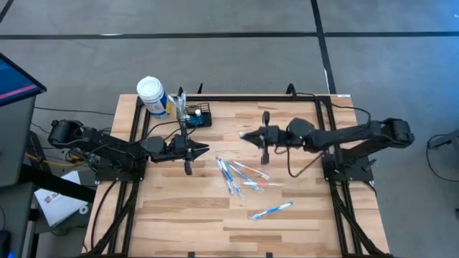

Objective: Pick & Place toothbrushing station
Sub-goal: Put the green toothbrush into the black wire organizer

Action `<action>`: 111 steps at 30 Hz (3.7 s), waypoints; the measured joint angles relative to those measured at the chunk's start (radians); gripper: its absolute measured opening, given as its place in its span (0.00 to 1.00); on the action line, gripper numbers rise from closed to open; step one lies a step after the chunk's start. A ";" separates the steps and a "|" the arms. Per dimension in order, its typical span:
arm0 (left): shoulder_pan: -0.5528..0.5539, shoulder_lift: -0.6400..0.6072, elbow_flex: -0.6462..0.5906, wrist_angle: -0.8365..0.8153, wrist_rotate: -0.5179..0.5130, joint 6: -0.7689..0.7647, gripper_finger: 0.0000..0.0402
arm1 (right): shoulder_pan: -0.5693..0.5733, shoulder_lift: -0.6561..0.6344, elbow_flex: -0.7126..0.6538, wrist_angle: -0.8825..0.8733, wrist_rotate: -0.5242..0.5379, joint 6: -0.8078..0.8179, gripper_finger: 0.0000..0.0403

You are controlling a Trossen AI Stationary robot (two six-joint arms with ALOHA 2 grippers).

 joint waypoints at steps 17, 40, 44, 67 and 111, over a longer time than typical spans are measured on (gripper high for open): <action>0.000 0.000 0.000 0.008 0.000 0.000 0.12 | -0.336 0.521 0.110 0.852 -0.410 0.411 0.00; 0.000 0.000 0.000 0.015 0.000 0.001 0.12 | -0.469 0.933 0.682 0.824 -0.550 0.669 0.00; 0.000 0.000 0.000 0.017 -0.007 0.001 0.12 | -0.488 0.999 0.767 0.827 -0.554 0.722 0.00; 0.049 0.000 0.000 0.027 -0.013 0.034 0.12 | -0.500 1.037 0.915 0.512 -0.502 0.619 0.00; 0.049 0.000 0.000 0.032 -0.013 0.034 0.12 | -0.491 1.037 0.914 0.420 -0.370 0.614 0.01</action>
